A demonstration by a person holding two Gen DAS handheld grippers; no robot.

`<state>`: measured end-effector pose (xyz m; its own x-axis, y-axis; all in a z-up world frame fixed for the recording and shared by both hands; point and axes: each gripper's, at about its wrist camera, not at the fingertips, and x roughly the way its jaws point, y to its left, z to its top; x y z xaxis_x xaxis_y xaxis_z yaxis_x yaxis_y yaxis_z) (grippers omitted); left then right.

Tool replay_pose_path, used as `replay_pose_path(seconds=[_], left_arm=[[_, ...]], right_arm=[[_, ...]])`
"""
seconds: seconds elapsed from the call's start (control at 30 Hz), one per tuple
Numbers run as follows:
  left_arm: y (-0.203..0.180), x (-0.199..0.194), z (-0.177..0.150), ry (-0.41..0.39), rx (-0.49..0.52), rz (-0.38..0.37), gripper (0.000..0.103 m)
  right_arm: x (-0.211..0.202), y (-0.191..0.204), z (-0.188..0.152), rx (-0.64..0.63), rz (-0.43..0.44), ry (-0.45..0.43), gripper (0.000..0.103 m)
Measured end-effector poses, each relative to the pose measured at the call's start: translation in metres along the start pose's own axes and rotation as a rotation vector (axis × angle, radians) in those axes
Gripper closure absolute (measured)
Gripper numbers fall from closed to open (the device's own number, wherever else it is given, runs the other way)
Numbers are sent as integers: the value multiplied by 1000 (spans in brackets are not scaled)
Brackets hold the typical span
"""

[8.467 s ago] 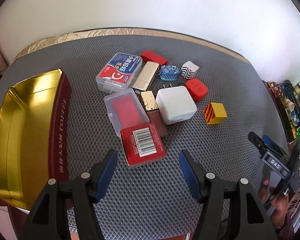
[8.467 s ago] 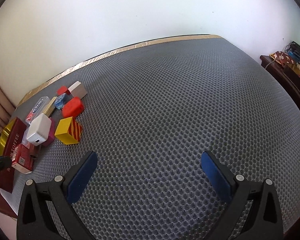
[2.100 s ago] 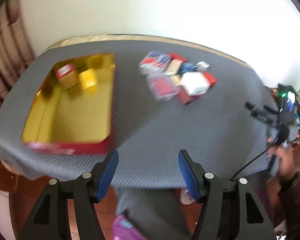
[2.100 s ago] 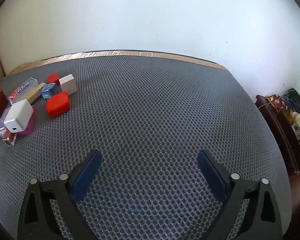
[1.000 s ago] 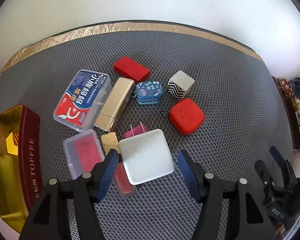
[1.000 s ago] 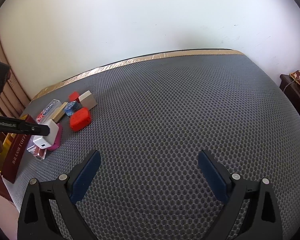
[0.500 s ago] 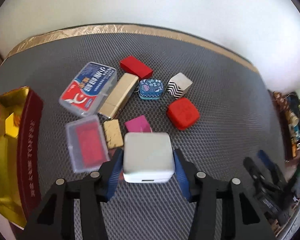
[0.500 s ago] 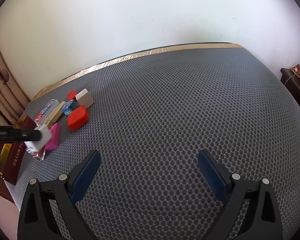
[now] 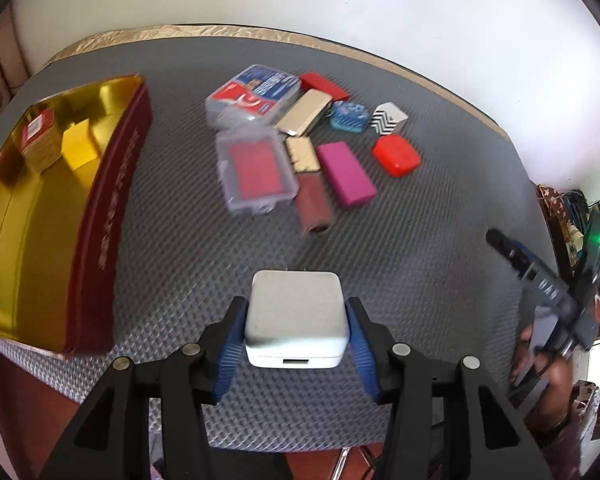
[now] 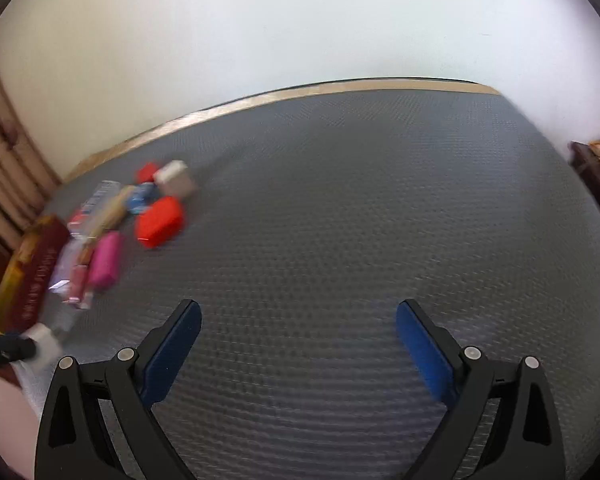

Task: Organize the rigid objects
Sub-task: 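Lift the white charger with left gripper while right grasps red rubber cube, then place the white charger into the tin and open the left gripper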

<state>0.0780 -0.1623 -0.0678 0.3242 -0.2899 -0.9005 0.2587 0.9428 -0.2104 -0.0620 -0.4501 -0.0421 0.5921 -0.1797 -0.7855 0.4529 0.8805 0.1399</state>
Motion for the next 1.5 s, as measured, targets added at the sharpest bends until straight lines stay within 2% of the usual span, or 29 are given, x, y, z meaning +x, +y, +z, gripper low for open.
replay_pose_path(seconds=[0.13,0.23,0.3,0.33,0.47,0.63,0.77,0.8,0.87,1.03,1.17,1.27,1.5], left_arm=[[8,-2,-12,-20,-4,-16,53],[12,-4,-15,-35,-2,-23,53],[14,-5,-17,-45,0,-27,53],[14,-4,-19,-46,4,-29,53],[18,2,-26,-49,6,-47,52],[16,3,-28,-75,41,-28,52],[20,11,-28,-59,36,-41,48],[22,12,-29,-57,29,-46,48],[23,12,-29,-65,28,-52,49],[23,13,-30,-92,30,-43,49],[21,12,-30,-86,23,-36,50],[21,8,-30,-81,2,-42,50],[27,-18,-28,-120,-21,-43,50]], right_arm=[[10,32,14,-56,51,2,6],[29,58,26,-119,47,0,7],[39,68,31,-142,43,8,22],[45,72,33,-148,45,19,25],[68,91,42,-179,38,47,26],[87,112,49,-247,16,64,27],[98,126,52,-310,-24,68,39],[99,128,52,-319,-30,66,50],[95,130,48,-343,-51,54,59],[73,120,31,-356,-74,36,59],[51,100,17,-306,-66,22,59],[51,82,21,-213,-42,19,59],[55,82,25,-209,-44,23,59]])
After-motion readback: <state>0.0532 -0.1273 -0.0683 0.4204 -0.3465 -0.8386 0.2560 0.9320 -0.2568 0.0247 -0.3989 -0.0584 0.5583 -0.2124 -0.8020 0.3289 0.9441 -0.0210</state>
